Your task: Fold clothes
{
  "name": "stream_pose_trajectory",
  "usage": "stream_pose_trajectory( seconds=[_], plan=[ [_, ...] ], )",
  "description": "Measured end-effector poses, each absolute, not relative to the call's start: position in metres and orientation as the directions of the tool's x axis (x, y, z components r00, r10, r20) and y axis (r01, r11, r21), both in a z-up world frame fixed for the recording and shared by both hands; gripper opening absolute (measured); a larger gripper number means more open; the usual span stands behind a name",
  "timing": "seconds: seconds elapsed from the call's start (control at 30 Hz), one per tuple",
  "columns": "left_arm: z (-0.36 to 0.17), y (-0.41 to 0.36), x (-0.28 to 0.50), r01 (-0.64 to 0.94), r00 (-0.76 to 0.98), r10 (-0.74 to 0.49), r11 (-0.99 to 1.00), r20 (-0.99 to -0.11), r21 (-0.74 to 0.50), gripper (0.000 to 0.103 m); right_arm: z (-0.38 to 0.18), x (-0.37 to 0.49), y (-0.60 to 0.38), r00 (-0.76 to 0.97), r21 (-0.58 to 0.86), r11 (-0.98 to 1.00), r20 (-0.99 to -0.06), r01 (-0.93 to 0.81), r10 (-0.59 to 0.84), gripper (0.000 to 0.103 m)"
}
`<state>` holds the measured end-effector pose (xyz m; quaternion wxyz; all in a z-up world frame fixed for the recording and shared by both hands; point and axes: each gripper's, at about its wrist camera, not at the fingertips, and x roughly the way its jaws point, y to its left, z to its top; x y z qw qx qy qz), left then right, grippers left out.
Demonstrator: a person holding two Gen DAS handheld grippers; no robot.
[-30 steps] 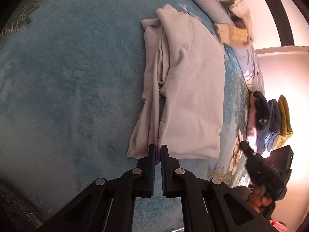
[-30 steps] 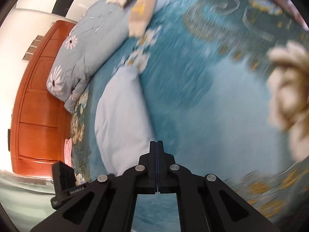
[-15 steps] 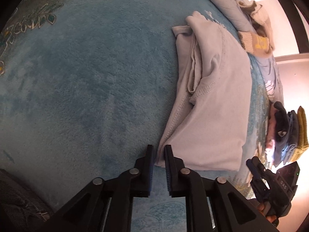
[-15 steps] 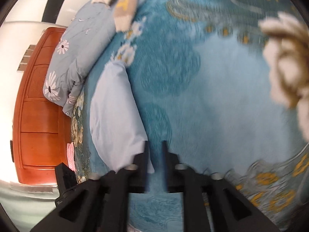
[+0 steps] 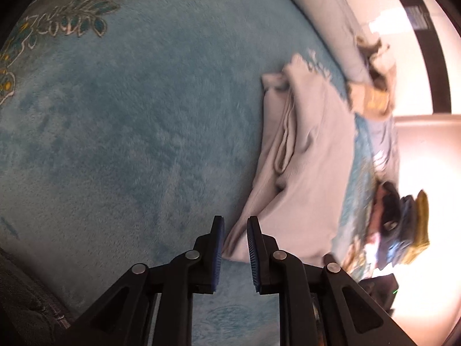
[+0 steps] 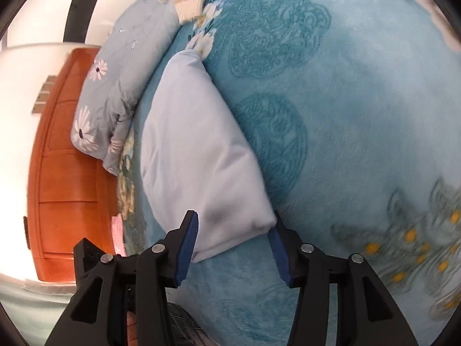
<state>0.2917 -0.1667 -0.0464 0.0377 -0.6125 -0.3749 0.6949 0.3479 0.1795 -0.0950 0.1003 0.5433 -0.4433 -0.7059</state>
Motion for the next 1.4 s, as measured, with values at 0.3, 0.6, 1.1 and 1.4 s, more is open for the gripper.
stream_pose_trajectory(
  seconds=[0.3,0.6,1.1,1.4],
  plan=[
    [-0.047,-0.163,0.29,0.396,-0.268,0.52,-0.708,-0.811,-0.585,0.019,-0.088,0.346,0.153,-0.475,0.754,-0.545,-0.655,-0.367,-0.587,0.045],
    [-0.049,-0.177,0.29,0.416,-0.292,0.533,-0.677,-0.794,-0.607,0.019,-0.098,0.343,0.16,-0.46,0.744,-0.507,-0.668,-0.436,-0.585,0.008],
    [-0.04,-0.162,0.268,0.346,-0.325,0.586,-0.657,-0.742,-0.67,0.027,-0.014,0.275,0.255,-0.405,0.648,-0.741,-0.734,-0.179,-0.545,0.007],
    [-0.041,-0.134,0.195,0.261,-0.338,0.55,-0.725,-0.764,-0.638,0.049,-0.047,0.277,0.286,-0.388,0.657,-0.707,-0.743,-0.263,-0.546,0.011]
  ],
)
